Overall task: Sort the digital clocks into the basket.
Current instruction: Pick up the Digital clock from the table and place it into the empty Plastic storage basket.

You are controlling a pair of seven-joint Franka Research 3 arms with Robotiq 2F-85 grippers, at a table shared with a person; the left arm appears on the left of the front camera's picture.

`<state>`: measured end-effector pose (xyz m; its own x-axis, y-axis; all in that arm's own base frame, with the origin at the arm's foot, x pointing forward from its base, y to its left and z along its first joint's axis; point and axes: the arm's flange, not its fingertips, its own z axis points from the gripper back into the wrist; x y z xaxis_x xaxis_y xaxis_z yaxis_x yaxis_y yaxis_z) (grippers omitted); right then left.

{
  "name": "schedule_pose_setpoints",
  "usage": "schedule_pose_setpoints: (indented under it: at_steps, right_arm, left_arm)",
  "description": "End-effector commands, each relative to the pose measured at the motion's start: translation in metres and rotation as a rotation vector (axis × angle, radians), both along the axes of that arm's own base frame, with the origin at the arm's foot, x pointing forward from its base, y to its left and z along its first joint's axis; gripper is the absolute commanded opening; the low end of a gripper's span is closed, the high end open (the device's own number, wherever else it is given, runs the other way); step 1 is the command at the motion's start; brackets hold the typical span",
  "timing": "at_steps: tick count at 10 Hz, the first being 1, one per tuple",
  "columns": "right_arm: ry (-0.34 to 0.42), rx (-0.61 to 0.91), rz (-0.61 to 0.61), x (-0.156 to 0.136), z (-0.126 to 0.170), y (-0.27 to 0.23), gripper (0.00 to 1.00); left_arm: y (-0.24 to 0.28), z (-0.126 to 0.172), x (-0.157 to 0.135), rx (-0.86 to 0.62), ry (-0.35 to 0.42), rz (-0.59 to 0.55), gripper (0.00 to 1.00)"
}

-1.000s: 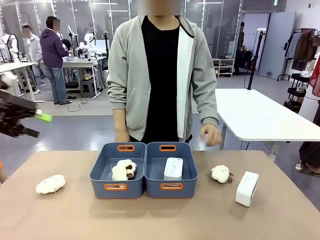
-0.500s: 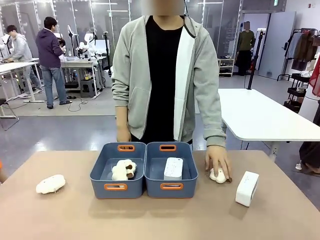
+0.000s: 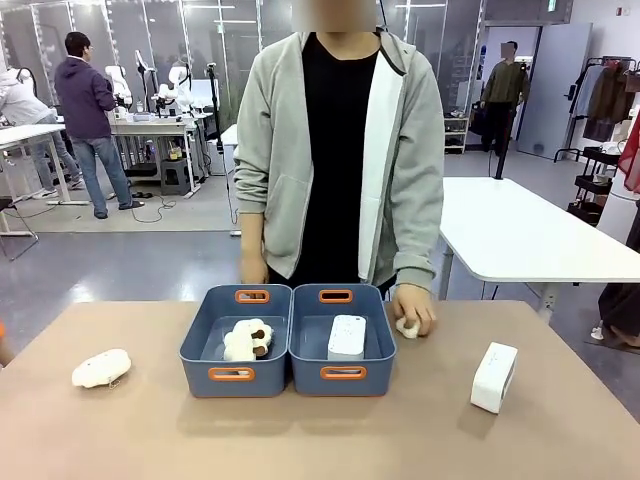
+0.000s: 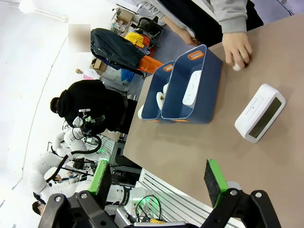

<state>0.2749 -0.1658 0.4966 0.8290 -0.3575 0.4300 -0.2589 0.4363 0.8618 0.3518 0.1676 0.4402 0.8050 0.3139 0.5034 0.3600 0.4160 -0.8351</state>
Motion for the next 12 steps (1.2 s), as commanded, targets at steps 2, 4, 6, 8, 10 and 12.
schedule_pose_setpoints:
  at_steps: [2, 4, 6, 8, 10, 12]
  right_arm:
    - [-0.025, 0.001, 0.003, 0.001, 0.002, 0.000, 1.00]
    - [-0.025, 0.001, 0.003, 0.001, 0.002, 0.000, 1.00]
    - [-0.025, 0.001, 0.003, 0.001, 0.002, 0.000, 1.00]
    - [-0.025, 0.001, 0.003, 0.001, 0.002, 0.000, 1.00]
    - [0.056, -0.133, -0.006, 0.007, 0.019, 0.018, 1.00]
    - [0.264, -0.441, -0.088, 0.031, 0.039, 0.061, 1.00]
  left_arm:
    - [0.004, -0.004, -0.005, -0.040, -0.009, 0.006, 1.00]
    - [0.004, -0.004, -0.005, -0.040, -0.009, 0.006, 1.00]
    - [0.004, -0.004, -0.005, -0.040, -0.009, 0.006, 1.00]
    - [0.004, -0.004, -0.005, -0.040, -0.009, 0.006, 1.00]
    - [0.004, -0.004, -0.005, -0.040, -0.009, 0.006, 1.00]
    - [0.004, -0.004, -0.005, -0.040, -0.009, 0.006, 1.00]
